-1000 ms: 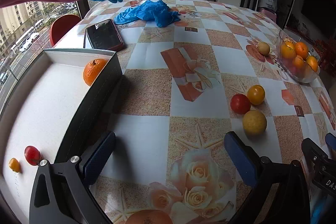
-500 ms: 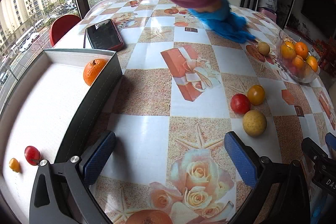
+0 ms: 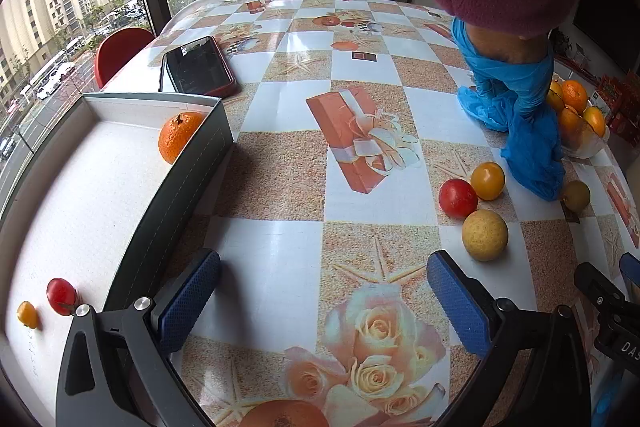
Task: Organize fruits
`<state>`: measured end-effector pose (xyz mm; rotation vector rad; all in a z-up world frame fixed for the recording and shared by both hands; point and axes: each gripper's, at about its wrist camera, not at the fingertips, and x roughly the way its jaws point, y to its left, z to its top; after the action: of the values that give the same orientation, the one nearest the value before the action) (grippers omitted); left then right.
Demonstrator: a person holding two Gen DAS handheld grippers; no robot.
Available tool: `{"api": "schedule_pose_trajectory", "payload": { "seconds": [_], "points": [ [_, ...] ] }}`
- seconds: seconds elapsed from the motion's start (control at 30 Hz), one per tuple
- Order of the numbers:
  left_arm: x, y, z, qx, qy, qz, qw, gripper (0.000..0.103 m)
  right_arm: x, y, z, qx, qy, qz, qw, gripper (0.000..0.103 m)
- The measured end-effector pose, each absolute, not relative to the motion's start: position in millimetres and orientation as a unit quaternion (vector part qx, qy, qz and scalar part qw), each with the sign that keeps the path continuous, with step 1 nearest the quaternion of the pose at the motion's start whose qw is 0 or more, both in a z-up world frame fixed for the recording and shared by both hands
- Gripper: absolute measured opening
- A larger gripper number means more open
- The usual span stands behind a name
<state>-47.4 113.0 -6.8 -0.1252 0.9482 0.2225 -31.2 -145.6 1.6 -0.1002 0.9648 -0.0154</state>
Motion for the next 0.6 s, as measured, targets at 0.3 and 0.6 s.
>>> {"api": "schedule_pose_trajectory", "payload": {
  "seconds": [0.3, 0.6],
  "points": [
    [-48, 113, -7, -0.06, 0.455, 0.107, 0.882, 0.103, -25, -145, 2, -0.051, 0.465, -0.003, 0.884, 0.103],
    [-48, 113, -7, -0.06, 0.455, 0.107, 0.882, 0.103, -30, -161, 10, -0.028, 0.473, 0.034, 0.88, 0.103]
  ]
}}
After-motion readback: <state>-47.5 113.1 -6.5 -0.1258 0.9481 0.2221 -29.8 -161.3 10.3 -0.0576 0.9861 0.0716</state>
